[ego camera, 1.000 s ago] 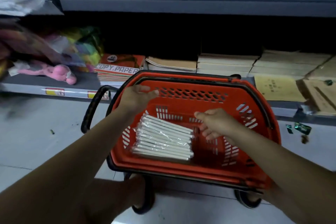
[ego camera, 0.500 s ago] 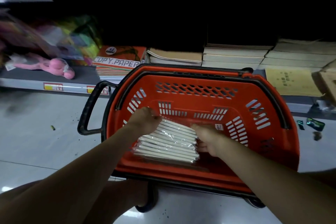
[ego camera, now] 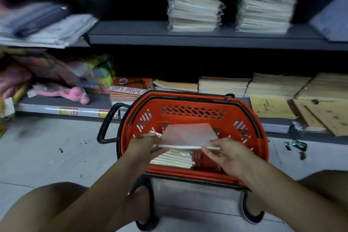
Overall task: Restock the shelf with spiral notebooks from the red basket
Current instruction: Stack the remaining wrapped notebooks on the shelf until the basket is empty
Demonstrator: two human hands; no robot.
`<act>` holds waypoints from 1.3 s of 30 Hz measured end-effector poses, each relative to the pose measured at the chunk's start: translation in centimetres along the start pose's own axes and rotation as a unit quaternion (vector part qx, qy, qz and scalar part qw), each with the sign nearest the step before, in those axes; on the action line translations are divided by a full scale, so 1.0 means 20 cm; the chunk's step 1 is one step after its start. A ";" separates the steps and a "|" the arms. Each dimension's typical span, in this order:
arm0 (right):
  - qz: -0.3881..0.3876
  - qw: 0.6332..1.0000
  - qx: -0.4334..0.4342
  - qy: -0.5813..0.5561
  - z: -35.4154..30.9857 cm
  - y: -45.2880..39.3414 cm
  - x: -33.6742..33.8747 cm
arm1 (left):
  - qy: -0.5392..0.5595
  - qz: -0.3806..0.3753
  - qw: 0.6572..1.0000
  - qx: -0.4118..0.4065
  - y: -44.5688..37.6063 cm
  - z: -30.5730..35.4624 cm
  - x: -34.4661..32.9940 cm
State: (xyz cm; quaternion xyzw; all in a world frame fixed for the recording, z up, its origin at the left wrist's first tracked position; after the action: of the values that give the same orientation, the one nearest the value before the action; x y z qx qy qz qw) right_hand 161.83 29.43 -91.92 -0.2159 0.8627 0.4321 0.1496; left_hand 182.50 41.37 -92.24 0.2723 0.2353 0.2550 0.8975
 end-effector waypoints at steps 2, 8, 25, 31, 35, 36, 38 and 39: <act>-0.058 0.997 0.038 0.021 -0.07 0.15 -0.07 | 0.073 -0.066 0.995 0.000 0.15 0.02 -0.06; -0.201 0.967 0.120 0.096 -0.21 0.48 -0.34 | 0.083 -0.170 0.980 -0.060 0.58 0.22 -0.09; -0.241 0.938 0.223 0.114 -0.58 0.15 -1.17 | 0.076 -0.093 0.956 -0.268 0.31 1.11 0.34; -0.194 0.957 0.197 0.088 -0.82 -0.25 -1.31 | 0.073 -0.104 0.954 -0.271 -0.09 1.50 0.33; -0.160 0.961 0.196 0.115 -0.91 -0.40 -1.34 | 0.069 -0.047 0.959 -0.271 -0.25 1.58 0.38; -0.155 0.956 0.208 0.134 -0.92 -0.40 -1.34 | 0.046 -0.029 0.960 -0.276 -0.26 1.58 0.39; -0.131 0.942 0.244 0.189 -0.95 -0.41 -1.34 | -0.043 0.022 0.957 -0.287 -0.26 1.59 0.42; -0.110 0.931 0.268 0.222 -0.96 -0.41 -1.33 | -0.089 0.051 0.950 -0.295 -0.25 1.60 0.43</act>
State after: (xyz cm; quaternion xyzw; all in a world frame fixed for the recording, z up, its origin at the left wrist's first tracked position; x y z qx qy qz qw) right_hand 187.57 16.05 -74.46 -0.3520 0.9284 0.1071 0.0530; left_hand 208.70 31.02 -74.09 0.0292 0.0542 0.3334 0.9408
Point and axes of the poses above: each hand's wrist, its own y-axis away from the middle knuckle, its own x-axis out of the back of the hand, z = x × y, the point moved 9 cm from there along -y, towards the middle knuckle, and after that the axes turned 14 degrees about -z, right-handed, at the moved point
